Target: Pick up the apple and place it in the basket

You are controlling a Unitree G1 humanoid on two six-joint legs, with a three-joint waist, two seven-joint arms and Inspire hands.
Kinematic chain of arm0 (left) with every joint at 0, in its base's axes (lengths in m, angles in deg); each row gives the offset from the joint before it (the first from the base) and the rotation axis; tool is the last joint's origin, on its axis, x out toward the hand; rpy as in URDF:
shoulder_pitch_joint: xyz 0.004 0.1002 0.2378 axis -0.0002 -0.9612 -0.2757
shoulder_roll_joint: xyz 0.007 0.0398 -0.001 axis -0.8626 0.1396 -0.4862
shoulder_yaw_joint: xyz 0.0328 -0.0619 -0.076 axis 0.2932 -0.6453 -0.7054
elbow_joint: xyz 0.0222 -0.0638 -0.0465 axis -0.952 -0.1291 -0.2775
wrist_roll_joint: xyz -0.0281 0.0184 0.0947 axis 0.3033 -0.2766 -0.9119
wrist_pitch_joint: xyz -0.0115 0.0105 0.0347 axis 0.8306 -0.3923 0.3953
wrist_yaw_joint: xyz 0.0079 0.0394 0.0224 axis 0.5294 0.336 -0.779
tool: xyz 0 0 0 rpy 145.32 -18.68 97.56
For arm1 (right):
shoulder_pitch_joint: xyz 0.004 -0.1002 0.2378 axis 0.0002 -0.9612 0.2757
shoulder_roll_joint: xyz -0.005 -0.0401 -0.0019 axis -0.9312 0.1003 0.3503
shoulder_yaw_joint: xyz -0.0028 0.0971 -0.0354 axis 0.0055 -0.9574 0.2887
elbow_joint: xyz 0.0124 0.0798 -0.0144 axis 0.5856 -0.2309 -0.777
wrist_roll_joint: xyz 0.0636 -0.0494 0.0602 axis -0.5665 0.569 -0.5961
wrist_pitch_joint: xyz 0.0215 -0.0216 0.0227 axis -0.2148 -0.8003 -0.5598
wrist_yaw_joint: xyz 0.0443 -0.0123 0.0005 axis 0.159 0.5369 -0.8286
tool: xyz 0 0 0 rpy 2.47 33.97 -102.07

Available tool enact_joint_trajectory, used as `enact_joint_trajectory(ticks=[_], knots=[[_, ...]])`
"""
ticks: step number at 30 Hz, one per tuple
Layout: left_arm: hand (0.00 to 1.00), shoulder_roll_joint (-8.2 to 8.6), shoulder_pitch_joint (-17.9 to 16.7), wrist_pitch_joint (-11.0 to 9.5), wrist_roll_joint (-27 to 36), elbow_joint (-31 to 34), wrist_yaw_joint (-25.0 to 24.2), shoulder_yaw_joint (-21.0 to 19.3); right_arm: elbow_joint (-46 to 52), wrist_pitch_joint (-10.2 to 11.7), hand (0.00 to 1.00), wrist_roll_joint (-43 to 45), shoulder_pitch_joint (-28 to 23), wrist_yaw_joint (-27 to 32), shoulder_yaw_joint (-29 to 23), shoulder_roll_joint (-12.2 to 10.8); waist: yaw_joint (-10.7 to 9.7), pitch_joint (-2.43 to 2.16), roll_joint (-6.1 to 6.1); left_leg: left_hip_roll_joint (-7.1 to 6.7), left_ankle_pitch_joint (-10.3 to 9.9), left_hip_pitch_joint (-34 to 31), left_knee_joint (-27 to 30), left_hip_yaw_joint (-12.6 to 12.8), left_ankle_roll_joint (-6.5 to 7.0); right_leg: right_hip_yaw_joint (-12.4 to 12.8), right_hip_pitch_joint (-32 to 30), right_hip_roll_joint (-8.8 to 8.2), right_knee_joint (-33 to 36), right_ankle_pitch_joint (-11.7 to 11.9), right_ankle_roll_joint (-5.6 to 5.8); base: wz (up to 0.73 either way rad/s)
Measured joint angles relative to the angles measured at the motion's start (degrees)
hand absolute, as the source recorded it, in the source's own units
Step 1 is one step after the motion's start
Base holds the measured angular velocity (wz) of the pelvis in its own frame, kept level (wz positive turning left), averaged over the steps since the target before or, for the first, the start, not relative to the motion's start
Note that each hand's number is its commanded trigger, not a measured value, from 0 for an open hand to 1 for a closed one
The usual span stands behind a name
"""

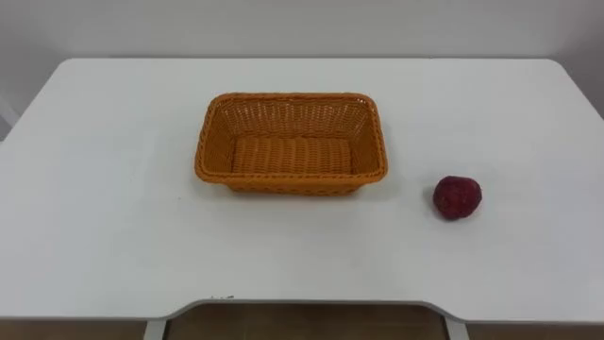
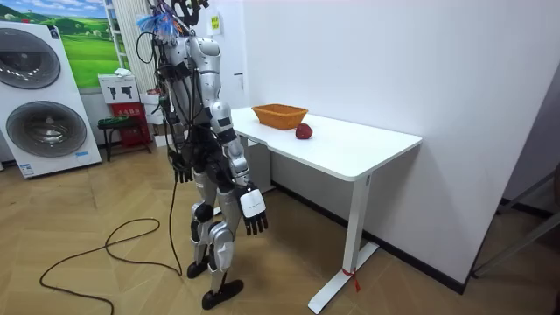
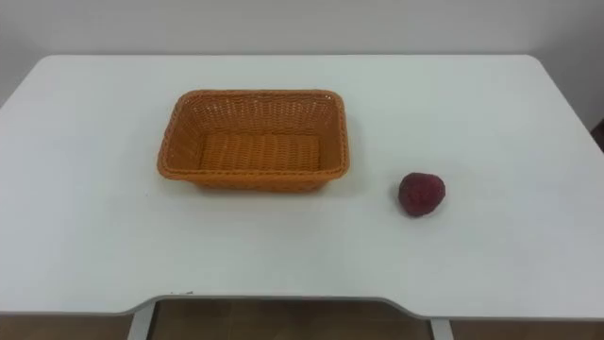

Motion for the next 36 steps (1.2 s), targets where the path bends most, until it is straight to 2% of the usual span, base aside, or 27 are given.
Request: enact_joint_trajectory(ticks=[6,10,12,15,17,20,22,25,28,30,32,36], knots=[[0.00,-0.07,0.01,-0.02,0.31,-0.03,0.45,1.10,0.00,0.00,0.00,-2.60,0.05,0.10,0.83,0.00,0.26,0.02,0.02,0.06,0.00,0.00,-0.01,0.12,0.00,0.05,-0.02,0.02,0.06,0.00,0.00,0.00],[0.00,-0.05,0.28,-0.97,0.18,-0.36,1.91,1.71,-0.04,0.19,0.00,-14.44,-0.08,2.23,0.46,-0.35,0.05,0.11,0.22,0.30,0.00,0.03,0.05,0.09,-0.01,0.04,0.02,0.08,0.09,0.02,-0.03,0.00],[0.00,-0.05,0.25,-1.76,0.60,-0.79,2.61,1.53,0.07,0.81,0.00,-18.89,-0.09,3.71,-2.84,-0.75,-0.33,0.14,0.44,0.52,-0.02,0.02,0.19,0.09,-0.03,0.04,0.07,0.10,0.12,0.04,-0.04,0.00],[0.00,-0.07,0.21,-2.94,0.88,-1.13,3.10,-0.94,0.44,2.18,0.00,-31.46,-0.14,6.78,-10.20,-0.67,-1.69,0.25,0.52,0.08,-0.02,-0.07,-0.17,0.07,-0.03,-0.14,0.08,0.08,0.17,0.02,-0.04,0.03],[0.00,-0.53,0.06,-3.96,1.66,-0.84,4.25,-3.10,1.58,2.73,0.00,-43.39,-0.08,10.83,-16.64,-0.22,-2.59,0.15,0.34,0.03,-0.02,-0.07,-0.27,0.07,-0.03,-0.06,0.05,0.07,0.11,0.00,-0.02,0.00],[0.00,-1.05,-0.41,-4.72,1.79,-0.66,5.24,-5.06,6.69,4.13,0.00,-50.75,-0.28,16.16,-24.03,-0.23,-4.00,-0.03,0.29,-0.05,-0.01,-0.02,-0.06,0.52,-0.01,0.88,-0.16,0.08,0.07,-0.01,0.01,-0.07],[0.00,-1.16,-0.65,-5.65,1.94,-0.42,5.87,-6.39,12.09,5.18,0.00,-52.42,-0.55,20.48,-27.22,-0.24,-4.40,-0.08,0.46,-0.04,0.01,0.01,-0.08,1.30,0.02,1.26,-0.19,0.03,0.46,-0.05,0.09,-0.17],[0.00,-1.52,-0.74,-6.94,1.90,0.49,8.61,-6.65,21.02,8.48,0.00,-52.83,-0.29,28.39,-29.88,-0.16,-4.96,-0.19,0.27,-0.06,0.03,-0.27,-0.10,1.57,0.07,1.49,-0.97,-0.04,1.10,-0.14,0.20,-0.05],[0.00,-1.47,-0.63,-7.62,1.91,1.82,9.78,-6.53,30.73,10.88,0.00,-51.14,-0.03,36.06,-29.89,-0.12,-4.82,-0.46,0.00,-0.04,0.06,-1.33,0.31,1.57,0.12,1.78,-2.10,-0.03,1.64,-0.14,0.21,0.00],[0.00,-1.49,-0.65,-8.11,1.91,1.87,9.95,-6.51,37.14,11.65,0.00,-48.35,0.03,40.51,-29.90,-0.08,-4.76,-0.45,0.04,-0.05,0.07,-1.65,0.44,1.55,0.12,1.82,-2.41,-0.04,2.03,-0.15,0.23,0.00],[0.00,-1.57,-0.70,-8.48,1.99,1.66,9.99,-6.41,42.09,13.69,0.00,-43.75,1.59,45.98,-29.85,0.25,-4.63,-0.44,0.06,-0.04,0.11,-2.20,0.65,1.52,0.20,1.82,-3.06,-0.04,2.37,-0.15,0.23,0.00],[0.00,-1.52,-1.01,-8.68,1.94,1.67,10.02,-6.21,52.18,14.67,0.00,-34.82,1.67,52.54,-29.24,0.38,-4.42,-0.36,0.39,-0.05,0.14,-2.40,0.44,1.41,0.24,1.64,-3.24,-0.08,2.39,-0.15,0.23,0.01]])
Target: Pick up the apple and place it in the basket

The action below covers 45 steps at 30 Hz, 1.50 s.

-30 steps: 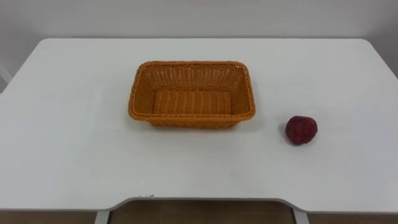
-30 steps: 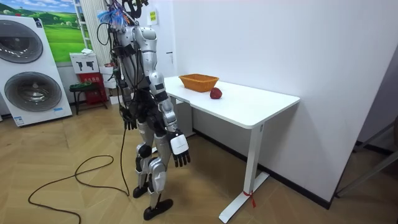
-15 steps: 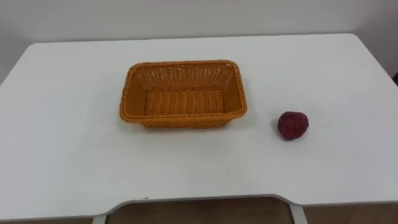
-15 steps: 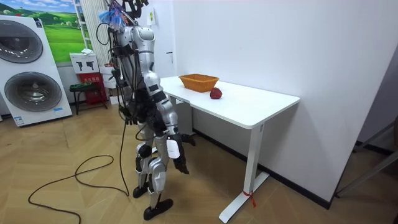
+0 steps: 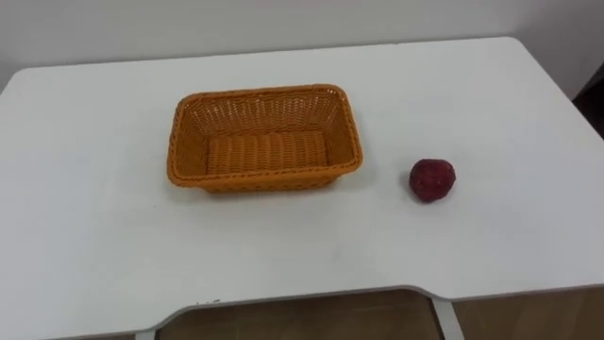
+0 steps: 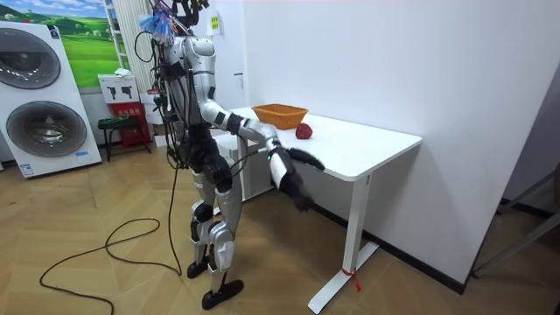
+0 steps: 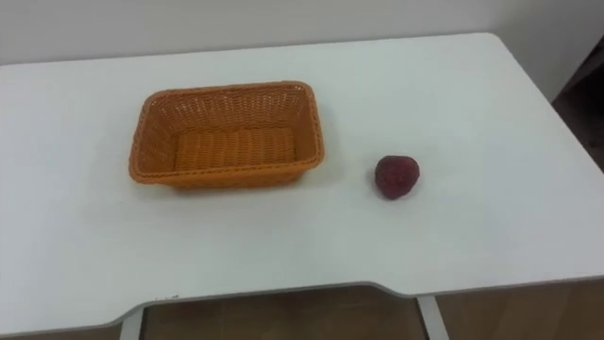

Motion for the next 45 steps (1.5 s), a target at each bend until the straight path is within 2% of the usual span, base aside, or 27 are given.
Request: enact_joint_trajectory(ticks=[2,5,7,13,14,19,23,31,36,39,45], knots=[[0.00,-0.07,-0.32,-0.09,-0.07,0.11,0.21,1.28,5.40,1.30,0.00,7.59,-0.10,2.62,1.45,0.59,0.81,-0.01,0.27,0.04,0.00,-0.22,-0.18,-0.03,0.00,0.10,-0.73,0.03,-0.05,0.00,-0.01,0.00],[0.00,-0.01,-0.32,-0.13,0.10,0.10,0.32,3.52,9.51,1.71,0.00,18.71,-0.64,4.47,4.96,1.03,1.32,0.00,0.12,0.05,0.24,-0.19,-0.09,0.12,0.03,0.09,-0.83,0.01,0.41,0.00,-0.01,-0.02],[0.00,0.00,-0.14,-0.17,-0.02,0.11,0.30,4.91,11.87,1.74,0.00,22.65,-0.48,4.68,7.03,1.59,1.70,-0.02,0.09,0.05,0.24,-0.03,-0.13,0.17,0.03,0.14,-0.85,0.01,0.39,0.01,0.00,0.00],[0.00,-0.09,0.09,-0.83,-0.57,0.24,-0.37,6.27,13.45,2.30,0.00,33.56,-0.55,0.63,13.03,2.03,3.74,-0.17,-0.42,0.17,0.25,0.52,-0.32,0.31,0.02,0.17,-0.79,0.09,0.38,0.01,-0.01,-0.01],[0.00,-0.12,0.31,-0.85,-0.48,0.71,-0.87,6.66,13.45,2.30,0.00,34.90,-0.55,-0.37,14.40,2.03,4.23,-0.08,-0.41,0.19,0.25,0.52,-0.33,0.43,0.02,0.24,-0.82,0.09,0.38,0.02,-0.02,-0.03],[0.00,-0.25,0.58,-1.18,-0.03,0.76,-3.01,7.60,13.43,2.39,0.00,36.83,-0.54,-5.39,20.80,2.04,5.22,-0.05,-0.44,0.20,0.26,0.44,-0.21,0.17,0.01,0.14,-0.49,0.06,0.40,0.04,-0.05,0.00],[0.00,-0.35,0.79,-2.22,-0.05,0.76,-3.56,8.80,13.41,2.48,0.00,36.79,-0.67,-9.86,24.89,2.07,5.81,0.09,-0.39,0.20,0.26,0.37,-0.14,0.16,0.01,-0.04,-0.44,0.04,0.37,0.05,-0.06,0.00],[0.00,-0.82,0.69,-2.28,-0.60,0.79,-4.42,9.39,13.22,2.47,0.00,36.64,-0.89,-19.48,28.33,2.08,5.91,0.53,-1.12,0.16,0.26,-0.03,-0.15,-0.10,0.00,-0.42,-0.58,0.04,0.28,0.05,-0.05,0.01],[0.00,-1.19,-0.05,-2.26,-2.19,2.50,-5.28,10.01,12.44,2.46,0.00,36.55,-0.89,-25.53,29.57,2.05,5.88,0.26,-1.28,0.10,0.26,-0.15,-0.11,-0.13,0.00,-0.46,-0.33,0.02,-0.51,0.13,-0.11,0.00],[0.00,-1.19,-0.23,-2.26,-2.66,2.98,-5.33,10.01,11.30,2.34,0.00,36.59,-0.89,-28.63,29.83,2.05,5.92,-0.21,-0.97,0.06,0.26,-0.01,-0.11,-0.19,0.00,-0.53,-0.15,-0.02,-0.53,0.13,-0.10,0.00],[0.00,-1.21,-0.33,-2.28,-3.44,2.82,-5.75,9.92,10.93,2.29,0.00,36.82,-0.90,-33.51,29.96,2.05,6.17,-0.32,-0.73,0.08,0.27,0.62,-0.15,-0.23,0.00,-0.35,0.45,0.01,-0.60,0.13,-0.11,0.00]])
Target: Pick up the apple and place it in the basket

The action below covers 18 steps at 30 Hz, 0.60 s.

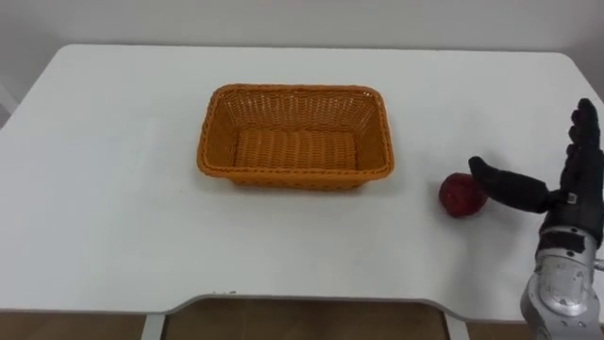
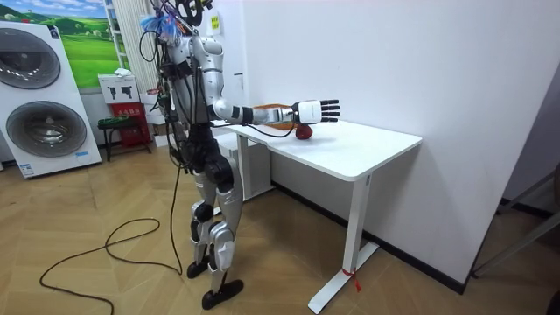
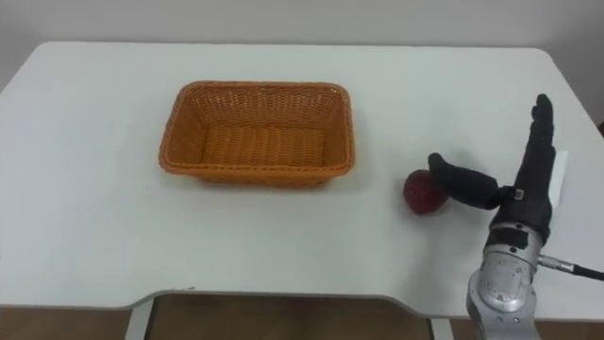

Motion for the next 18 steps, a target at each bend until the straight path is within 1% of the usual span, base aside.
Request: enact_joint_trajectory(ticks=[3,6,7,9,12,14,18], knots=[[0.00,-0.11,-0.16,-0.02,0.15,-0.54,0.02,0.01,-0.64,0.00,0.00,0.00,0.04,-1.65,0.01,0.03,0.01,0.38,-0.22,0.02,0.00,0.75,0.00,-0.18,0.00,0.01,0.73,-0.01,0.01,0.00,0.00,0.00],[0.00,-0.19,0.45,0.00,0.13,-2.29,0.02,0.04,-4.55,-0.04,0.00,-0.03,0.56,-3.31,0.29,0.92,-0.06,0.54,-0.44,0.05,-0.03,0.65,0.05,-0.40,-0.01,-0.13,0.76,0.03,0.07,0.09,-0.04,0.01],[0.00,-0.19,0.38,0.06,0.12,-2.81,0.01,0.04,-5.80,-0.09,0.00,-0.05,0.42,-4.09,0.32,1.02,-0.06,0.66,-0.38,0.09,-0.03,0.49,0.06,-0.40,-0.01,-0.13,0.76,0.06,0.07,0.17,-0.05,0.00],[0.00,-0.18,0.32,0.36,0.15,-3.34,-0.08,0.04,-6.48,0.00,0.00,-0.38,0.42,-4.91,0.43,1.02,0.03,0.70,-0.16,0.13,-0.04,0.29,0.19,-0.39,-0.01,-0.18,0.70,0.08,0.07,0.25,-0.07,0.00],[0.00,-0.18,0.20,0.62,0.16,-3.35,-0.46,0.01,-6.52,0.04,0.00,-0.75,0.45,-6.49,0.50,1.12,0.13,0.54,0.17,0.18,-0.04,0.33,0.27,-0.36,-0.01,-0.26,0.72,0.11,0.06,0.36,-0.10,0.00],[0.00,-0.16,0.30,0.63,0.16,-3.33,-0.64,0.01,-6.57,-0.03,0.00,-1.04,0.44,-7.72,1.09,1.12,0.18,0.35,0.39,0.18,-0.04,0.42,0.34,-0.37,-0.01,-0.40,0.82,0.09,0.07,0.38,-0.10,0.00],[0.00,-0.15,0.37,0.64,0.16,-3.28,-0.78,0.01,-6.83,-0.03,0.00,-1.27,0.44,-9.75,1.88,1.12,0.28,0.28,0.59,0.17,-0.04,0.70,0.40,-0.41,-0.01,-0.50,0.95,0.07,0.08,0.38,-0.10,0.00]])
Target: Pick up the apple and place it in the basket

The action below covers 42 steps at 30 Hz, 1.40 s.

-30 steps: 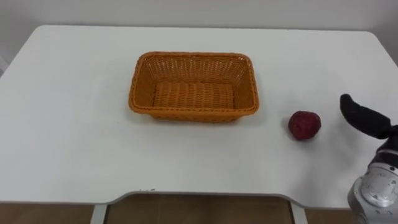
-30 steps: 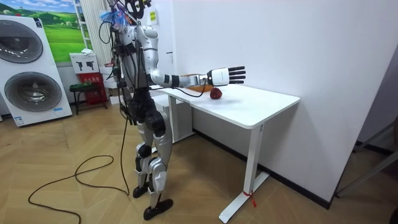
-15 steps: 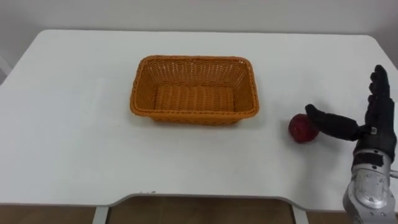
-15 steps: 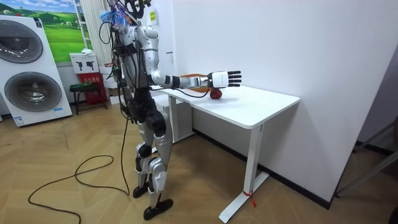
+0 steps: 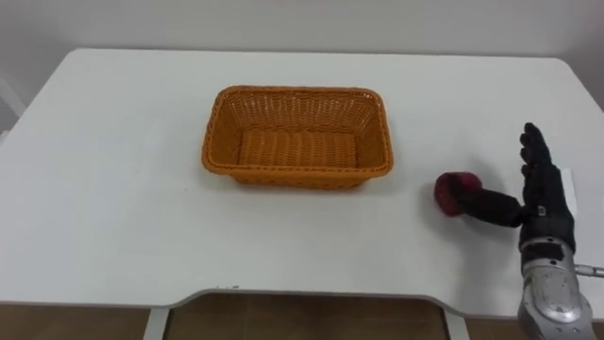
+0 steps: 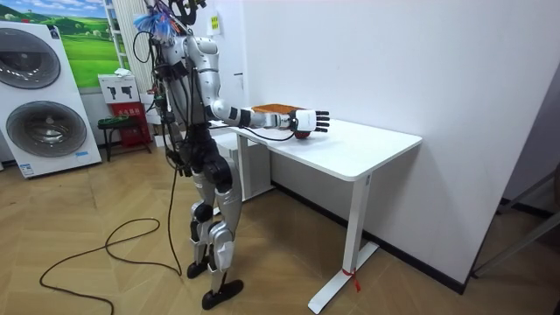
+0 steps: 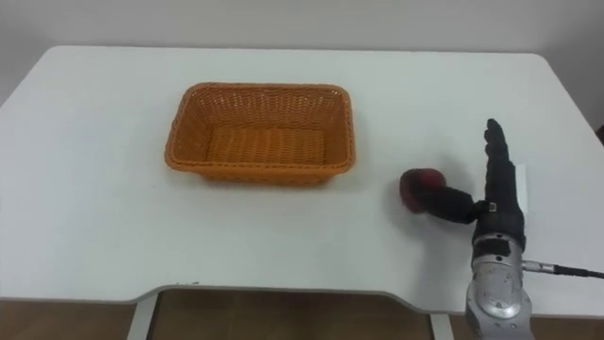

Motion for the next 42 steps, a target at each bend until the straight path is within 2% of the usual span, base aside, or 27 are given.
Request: enact_joint_trajectory(ticks=[4,6,7,10,15,19,20,21,42], knots=[[0.00,0.00,0.04,0.36,0.01,0.03,-0.58,0.00,-1.29,0.13,0.00,-0.08,0.01,-1.22,0.34,-0.01,0.13,0.05,0.07,-0.01,-0.01,-0.34,0.28,-0.38,0.00,-0.35,0.16,-0.01,0.00,0.00,0.00,0.04],[0.00,-0.01,0.40,0.35,0.01,0.07,-0.83,0.03,-3.35,-0.25,0.00,0.04,-0.05,-1.89,0.79,0.09,0.12,0.02,-0.17,-0.05,-0.02,-0.79,0.47,-0.89,0.00,-0.90,0.10,-0.04,0.00,0.00,0.00,0.13],[0.00,0.04,0.43,0.31,0.02,0.08,-1.00,0.08,-5.03,-1.16,0.00,0.06,-0.10,-2.42,1.48,0.18,0.18,-0.01,-0.40,-0.05,-0.02,-1.05,0.57,-1.01,0.00,-1.00,-0.03,-0.03,0.00,0.00,0.00,0.06],[0.00,0.11,0.25,0.34,0.02,0.08,-1.30,0.10,-4.92,-0.71,0.00,2.20,-0.11,-3.07,2.00,0.33,0.15,0.00,-0.36,-0.06,-0.02,-1.16,0.42,-1.00,0.00,-1.00,-0.05,-0.03,0.00,0.00,0.00,0.00],[0.00,0.11,0.14,0.09,0.01,0.15,-1.25,0.50,-5.16,-0.71,0.00,4.19,-0.34,-3.70,2.23,0.33,0.09,-0.03,-1.05,-0.07,-0.02,-1.12,0.78,-0.89,0.00,-1.00,0.02,-0.04,0.01,0.01,-0.01,0.00],[0.00,0.11,0.16,-0.64,0.01,0.15,-1.21,1.07,-5.16,-0.71,0.00,4.74,-0.36,-4.14,3.14,0.33,-0.16,0.19,-1.55,-0.06,-0.03,-1.13,0.78,-0.89,-0.01,-0.99,0.01,-0.03,0.01,0.01,-0.01,0.00],[0.00,0.12,0.23,-0.67,0.01,0.16,-1.21,1.14,-5.16,-0.71,0.04,5.03,-0.36,-4.34,3.23,0.33,-0.20,0.21,-1.61,-0.06,-0.03,-1.13,0.72,-0.91,0.00,-0.95,-0.05,-0.03,0.01,0.01,-0.01,0.00],[0.00,0.11,0.26,-0.69,0.01,0.16,-1.20,1.14,-5.16,-0.71,1.00,5.10,-0.36,-4.35,3.33,0.33,-0.22,0.21,-1.64,-0.06,-0.03,-1.13,0.71,-0.93,0.00,-0.95,-0.07,-0.03,0.01,0.01,-0.01,0.00],[0.00,0.13,0.24,-0.52,0.02,0.16,-1.01,1.19,-6.02,-0.52,1.00,8.81,0.12,-3.20,2.36,1.09,-0.13,-0.15,-1.52,-0.02,0.00,-0.39,-0.07,-0.71,-0.01,-0.95,0.28,0.00,-0.04,0.03,-0.03,0.00]])
